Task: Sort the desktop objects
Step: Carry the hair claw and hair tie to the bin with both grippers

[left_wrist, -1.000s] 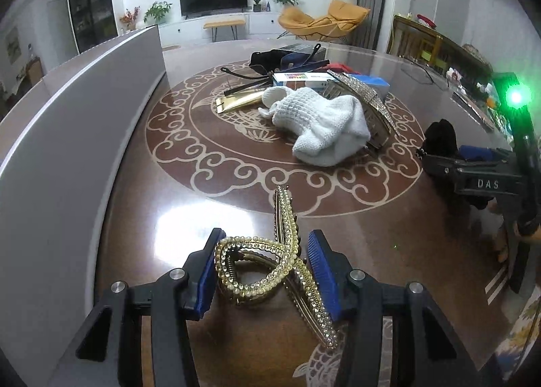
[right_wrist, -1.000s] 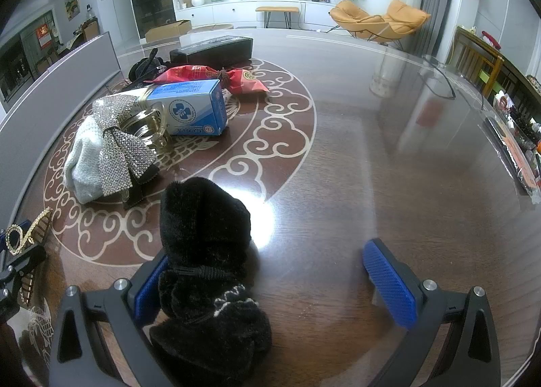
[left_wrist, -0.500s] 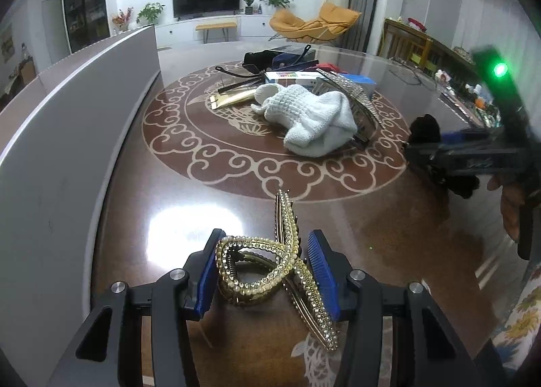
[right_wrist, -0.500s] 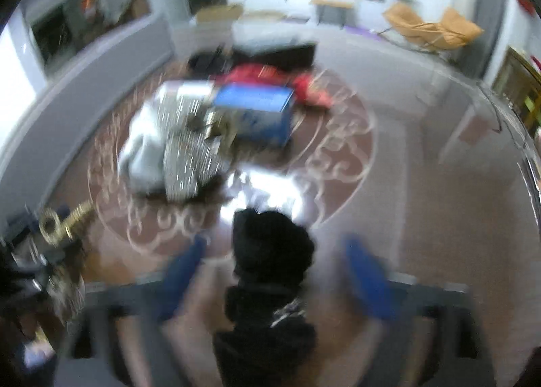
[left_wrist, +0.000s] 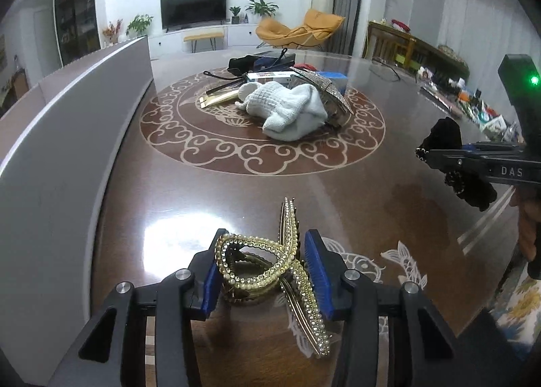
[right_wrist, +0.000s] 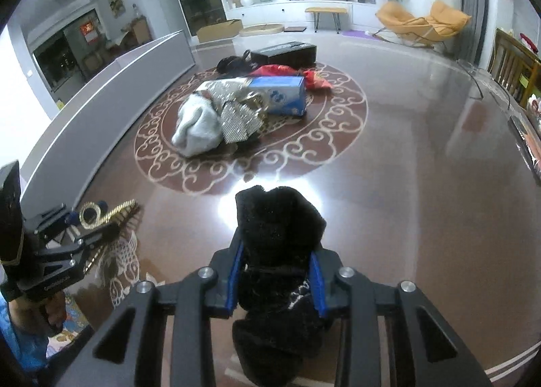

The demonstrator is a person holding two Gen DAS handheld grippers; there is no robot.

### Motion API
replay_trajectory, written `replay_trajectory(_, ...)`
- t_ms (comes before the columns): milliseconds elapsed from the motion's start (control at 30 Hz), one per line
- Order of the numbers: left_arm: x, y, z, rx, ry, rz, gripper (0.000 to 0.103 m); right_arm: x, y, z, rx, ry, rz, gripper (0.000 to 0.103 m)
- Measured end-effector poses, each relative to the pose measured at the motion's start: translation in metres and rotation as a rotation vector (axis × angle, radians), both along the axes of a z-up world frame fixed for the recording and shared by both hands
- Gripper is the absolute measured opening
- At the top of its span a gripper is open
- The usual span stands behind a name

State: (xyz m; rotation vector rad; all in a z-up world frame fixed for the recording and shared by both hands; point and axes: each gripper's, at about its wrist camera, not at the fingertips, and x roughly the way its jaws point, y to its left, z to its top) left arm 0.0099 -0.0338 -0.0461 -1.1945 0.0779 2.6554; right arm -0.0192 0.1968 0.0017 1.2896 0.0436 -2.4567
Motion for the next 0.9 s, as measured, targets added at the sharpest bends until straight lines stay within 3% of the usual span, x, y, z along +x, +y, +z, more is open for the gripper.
replay_trajectory(133,0.001,0.003,0.000,-0.032,0.012,-0.007,0.046,0.005,0.001,-0.003,-0.032,-0.010,-0.007,0.034)
replay_trajectory(333,0.012,-0.013,0.023,0.088,0.062,0.029,0.044,0.015,-0.002,0.019,-0.071,0.024,0.014,0.034)
replay_trajectory(500,0.021,-0.037,0.067,0.193,0.125,0.065,0.040,0.016,-0.025,0.048,-0.094,0.060,0.076,0.034)
replay_trajectory(767,0.028,-0.124,0.143,0.291,0.234,0.171,0.040,0.012,-0.123,0.108,-0.188,0.128,0.264,0.034)
replay_trajectory(900,0.021,-0.195,0.161,0.211,0.260,0.304,0.040,0.006,-0.201,0.135,-0.249,0.135,0.383,0.034)
